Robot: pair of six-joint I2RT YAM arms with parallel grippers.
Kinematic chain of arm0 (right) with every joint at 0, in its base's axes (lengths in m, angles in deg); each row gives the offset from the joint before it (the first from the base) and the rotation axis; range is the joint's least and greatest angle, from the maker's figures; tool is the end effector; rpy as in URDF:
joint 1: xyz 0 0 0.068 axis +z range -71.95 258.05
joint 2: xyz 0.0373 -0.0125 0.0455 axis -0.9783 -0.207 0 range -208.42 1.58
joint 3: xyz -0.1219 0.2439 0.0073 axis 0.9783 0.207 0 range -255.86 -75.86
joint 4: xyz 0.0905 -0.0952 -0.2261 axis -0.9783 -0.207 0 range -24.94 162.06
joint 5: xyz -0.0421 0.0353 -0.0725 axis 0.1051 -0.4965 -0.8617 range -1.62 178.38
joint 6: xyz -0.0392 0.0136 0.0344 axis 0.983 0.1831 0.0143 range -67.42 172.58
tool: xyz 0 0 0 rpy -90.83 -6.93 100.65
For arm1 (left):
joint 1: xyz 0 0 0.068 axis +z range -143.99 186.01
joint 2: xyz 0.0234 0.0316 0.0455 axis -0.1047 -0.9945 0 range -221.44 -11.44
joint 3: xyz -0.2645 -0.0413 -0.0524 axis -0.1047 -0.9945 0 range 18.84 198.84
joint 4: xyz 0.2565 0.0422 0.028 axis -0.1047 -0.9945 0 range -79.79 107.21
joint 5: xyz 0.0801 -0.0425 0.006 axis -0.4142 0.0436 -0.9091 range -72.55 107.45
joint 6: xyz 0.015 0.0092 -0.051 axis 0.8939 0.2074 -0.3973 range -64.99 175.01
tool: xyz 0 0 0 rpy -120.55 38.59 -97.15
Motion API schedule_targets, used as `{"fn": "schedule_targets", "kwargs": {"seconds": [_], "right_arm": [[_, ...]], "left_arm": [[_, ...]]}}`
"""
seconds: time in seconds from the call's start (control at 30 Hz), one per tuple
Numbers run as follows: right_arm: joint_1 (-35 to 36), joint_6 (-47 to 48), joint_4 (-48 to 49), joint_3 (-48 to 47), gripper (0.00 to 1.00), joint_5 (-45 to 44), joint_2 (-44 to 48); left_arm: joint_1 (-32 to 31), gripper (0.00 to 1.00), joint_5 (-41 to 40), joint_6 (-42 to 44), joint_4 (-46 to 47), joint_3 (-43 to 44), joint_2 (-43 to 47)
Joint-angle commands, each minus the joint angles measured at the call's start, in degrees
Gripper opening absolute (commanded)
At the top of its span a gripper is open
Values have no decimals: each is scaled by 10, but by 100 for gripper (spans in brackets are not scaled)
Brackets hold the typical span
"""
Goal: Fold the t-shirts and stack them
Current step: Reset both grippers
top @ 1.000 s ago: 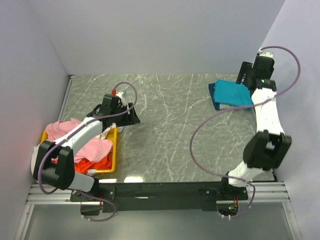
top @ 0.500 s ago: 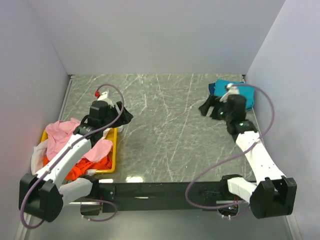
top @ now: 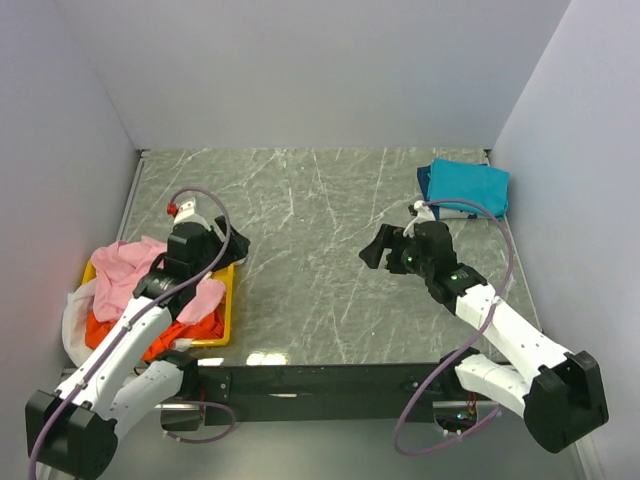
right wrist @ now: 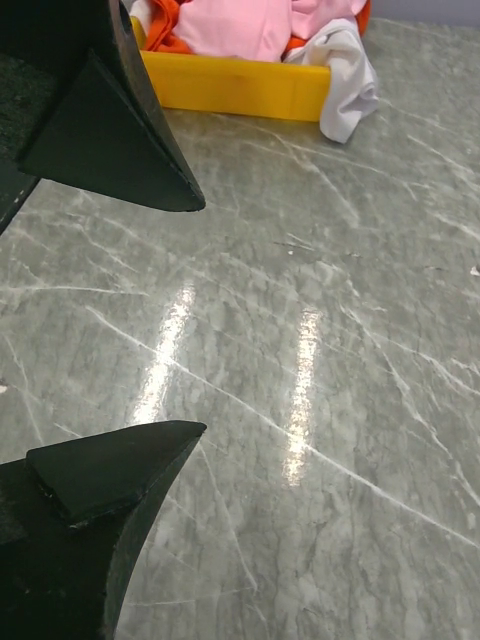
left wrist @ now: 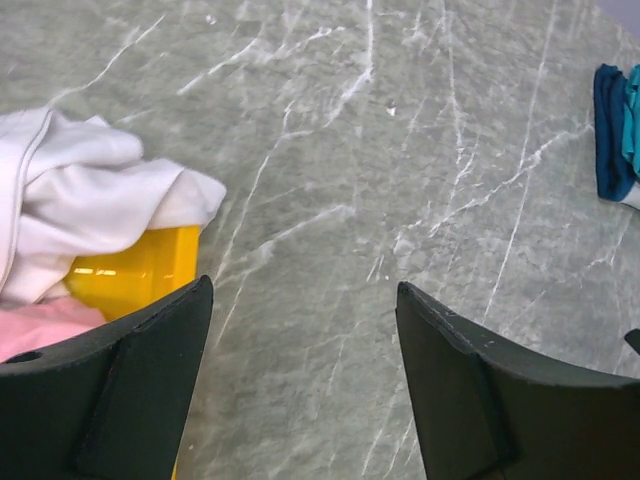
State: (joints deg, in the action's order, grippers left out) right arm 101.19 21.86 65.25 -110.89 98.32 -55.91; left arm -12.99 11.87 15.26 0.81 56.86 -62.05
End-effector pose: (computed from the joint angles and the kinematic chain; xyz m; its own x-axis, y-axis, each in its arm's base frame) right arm 0.2023 0.0932 0.2446 -0.6551 0.2673 -0.7067 -0.2221 0.8259 0.5182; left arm 0.1905 -0.0618 0.2696 -0.5081 -0.4980 -0.7027 -0.1056 0.8458 -0.5230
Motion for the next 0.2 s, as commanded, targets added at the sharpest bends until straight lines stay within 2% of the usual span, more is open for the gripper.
{"fn": "schedule_targets", "kwargs": {"seconds": [0.0,0.17], "right_arm": [[11,-5,14,-19,91,-38,6],[14,-7,14,-13,91,-40,11]], "left_arm": [[-2,80,-29,-17,-10,-16,27],[-2,82,-43,-26,-35,-20,31]]}}
